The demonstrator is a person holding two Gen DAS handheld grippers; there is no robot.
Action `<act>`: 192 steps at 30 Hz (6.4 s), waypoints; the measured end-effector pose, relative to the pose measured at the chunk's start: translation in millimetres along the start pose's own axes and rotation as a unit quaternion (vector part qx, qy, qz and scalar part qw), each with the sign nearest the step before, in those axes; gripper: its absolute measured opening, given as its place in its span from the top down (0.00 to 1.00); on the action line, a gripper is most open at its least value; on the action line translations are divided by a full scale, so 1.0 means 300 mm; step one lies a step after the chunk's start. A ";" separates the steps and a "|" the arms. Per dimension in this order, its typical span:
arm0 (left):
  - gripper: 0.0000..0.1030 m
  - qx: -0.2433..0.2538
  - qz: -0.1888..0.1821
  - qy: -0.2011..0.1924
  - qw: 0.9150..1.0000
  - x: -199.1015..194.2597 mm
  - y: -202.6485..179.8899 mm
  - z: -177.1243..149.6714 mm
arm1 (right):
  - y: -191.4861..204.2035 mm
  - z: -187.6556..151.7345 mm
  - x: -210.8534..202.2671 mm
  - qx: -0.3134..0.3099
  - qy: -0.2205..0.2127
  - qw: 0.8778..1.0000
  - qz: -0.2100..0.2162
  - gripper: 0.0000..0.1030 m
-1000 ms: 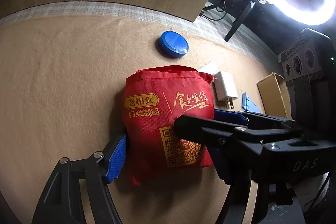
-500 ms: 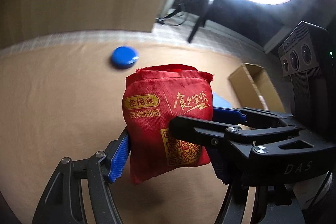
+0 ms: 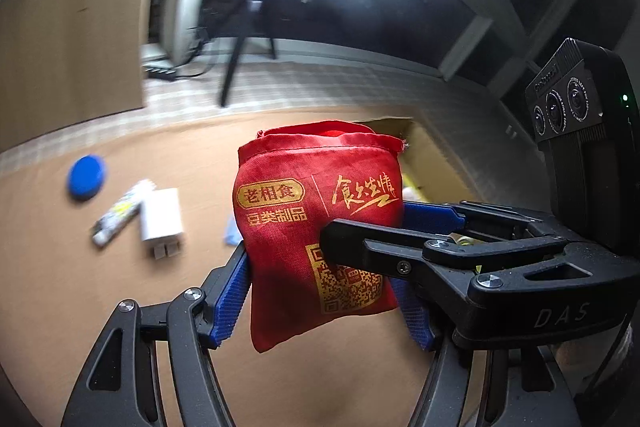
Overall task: Organize objects
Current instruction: 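Carry the red bag into the box and open both grippers, then move both grippers back toward the white charger and lighter, then close the right gripper on the white charger plug, then carry the white charger into the box and open the right gripper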
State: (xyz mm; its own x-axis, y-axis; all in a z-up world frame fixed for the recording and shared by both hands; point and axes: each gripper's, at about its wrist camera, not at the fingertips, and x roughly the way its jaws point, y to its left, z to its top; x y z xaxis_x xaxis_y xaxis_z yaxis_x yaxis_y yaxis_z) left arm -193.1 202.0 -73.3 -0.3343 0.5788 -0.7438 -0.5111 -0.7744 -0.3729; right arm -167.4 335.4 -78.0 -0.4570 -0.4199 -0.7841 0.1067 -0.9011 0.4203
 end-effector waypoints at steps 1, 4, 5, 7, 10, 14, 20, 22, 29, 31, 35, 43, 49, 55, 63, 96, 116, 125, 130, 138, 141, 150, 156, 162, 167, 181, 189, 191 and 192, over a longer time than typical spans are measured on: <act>0.32 0.005 -0.003 0.000 1.000 0.022 -0.032 0.012 | -0.026 0.002 -0.017 0.003 -0.003 1.000 -0.003 0.40; 0.32 0.014 -0.011 0.002 1.000 0.073 -0.101 0.037 | -0.106 0.006 -0.064 0.012 -0.011 1.000 -0.011 0.40; 0.32 0.018 -0.013 0.003 1.000 0.096 -0.133 0.049 | -0.131 0.009 -0.079 0.014 -0.013 1.000 -0.014 0.40; 0.32 0.024 -0.017 0.004 1.000 0.126 -0.167 0.064 | -0.179 0.014 -0.107 0.018 -0.017 1.000 -0.019 0.40; 0.33 0.033 -0.023 0.008 0.999 0.175 -0.231 0.085 | -0.242 0.021 -0.138 0.026 -0.021 0.999 -0.026 0.40; 0.33 0.046 -0.027 0.013 0.999 0.229 -0.306 0.106 | -0.312 0.027 -0.168 0.033 -0.027 0.998 -0.037 0.40; 0.33 0.064 -0.025 0.017 0.997 0.271 -0.379 0.130 | -0.363 0.031 -0.205 0.032 -0.035 0.998 -0.051 0.40; 0.33 0.068 -0.024 0.018 0.997 0.278 -0.389 0.135 | -0.365 0.029 -0.214 0.029 -0.036 0.997 -0.057 0.40; 0.27 0.076 0.006 0.019 0.997 0.280 -0.370 0.129 | -0.376 0.036 -0.246 0.022 -0.050 0.992 -0.114 0.39; 0.27 0.070 0.008 0.018 0.997 0.273 -0.348 0.128 | -0.377 0.036 -0.249 0.024 -0.051 0.992 -0.112 0.39; 0.27 0.065 0.010 0.017 0.998 0.248 -0.315 0.116 | -0.362 0.030 -0.250 0.027 -0.053 0.993 -0.104 0.39; 0.27 0.056 0.026 0.010 0.998 0.148 -0.237 0.063 | -0.297 0.004 -0.243 0.021 -0.058 0.994 -0.087 0.39; 0.27 0.038 0.047 0.006 0.998 0.058 -0.123 0.005 | -0.228 -0.030 -0.227 0.015 -0.062 0.996 -0.066 0.39; 0.27 0.015 0.075 0.006 0.997 -0.016 0.018 -0.053 | -0.155 -0.049 -0.175 0.010 -0.053 0.998 -0.043 0.39; 0.27 -0.022 0.118 0.004 0.993 -0.075 0.215 -0.096 | -0.031 -0.038 -0.069 -0.012 -0.035 0.999 -0.031 0.39; 0.42 -0.080 0.059 0.042 0.994 0.190 0.516 -0.027 | 0.116 0.136 0.550 0.026 0.100 0.993 0.051 0.46; 0.57 -0.087 0.050 0.038 0.994 0.196 0.505 -0.029 | 0.133 0.132 0.576 0.016 0.112 0.992 0.057 0.65; 0.58 -0.074 0.063 0.022 0.995 0.119 0.408 -0.070 | 0.147 0.076 0.463 0.005 0.095 0.994 0.061 0.66; 0.58 -0.052 0.070 0.012 0.996 0.080 0.309 -0.062 | 0.137 0.060 0.373 0.010 0.076 0.995 0.064 0.66; 0.58 -0.016 0.053 -0.005 0.998 0.073 0.098 -0.027 | 0.049 0.042 0.176 0.013 0.038 0.998 0.042 0.66; 0.58 0.002 0.042 -0.006 0.999 0.092 0.001 -0.010 | -0.005 0.036 0.105 0.018 0.027 0.999 0.032 0.66; 0.58 0.043 0.008 0.004 0.999 0.196 -0.256 0.032 | -0.198 0.002 -0.066 0.049 0.001 0.999 0.002 0.66; 0.58 0.070 -0.002 0.017 0.997 0.276 -0.393 0.037 | -0.321 -0.032 -0.139 0.067 -0.008 0.998 -0.012 0.66; 0.57 0.090 -0.007 0.029 0.996 0.348 -0.494 0.044 | -0.408 -0.050 -0.179 0.081 -0.013 0.996 -0.024 0.66; 0.57 0.099 -0.009 0.036 0.994 0.388 -0.543 0.050 | -0.459 -0.059 -0.202 0.086 -0.015 0.996 -0.033 0.66; 0.32 0.104 -0.001 0.035 0.994 0.404 -0.552 0.067 | -0.512 -0.064 -0.245 0.098 -0.037 0.992 -0.068 0.47; 0.32 0.097 0.005 0.031 0.995 0.369 -0.510 0.062 | -0.499 -0.067 -0.244 0.099 -0.040 0.992 -0.068 0.46; 0.32 0.096 0.009 0.030 0.995 0.356 -0.504 0.059 | -0.488 -0.070 -0.244 0.096 -0.042 0.992 -0.069 0.46; 0.32 0.096 0.011 0.028 0.995 0.347 -0.497 0.057 | -0.484 -0.069 -0.244 0.096 -0.042 0.992 -0.068 0.46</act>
State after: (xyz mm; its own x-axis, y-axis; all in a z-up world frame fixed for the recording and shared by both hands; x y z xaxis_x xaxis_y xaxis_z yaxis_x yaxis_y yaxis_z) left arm -165.1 382.0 -85.7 -0.3055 0.5421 -0.7828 -0.6476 -0.7210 -0.2465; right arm -131.1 494.8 -91.3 -0.5293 -0.2783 -0.8015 -0.1266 -0.9082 0.3990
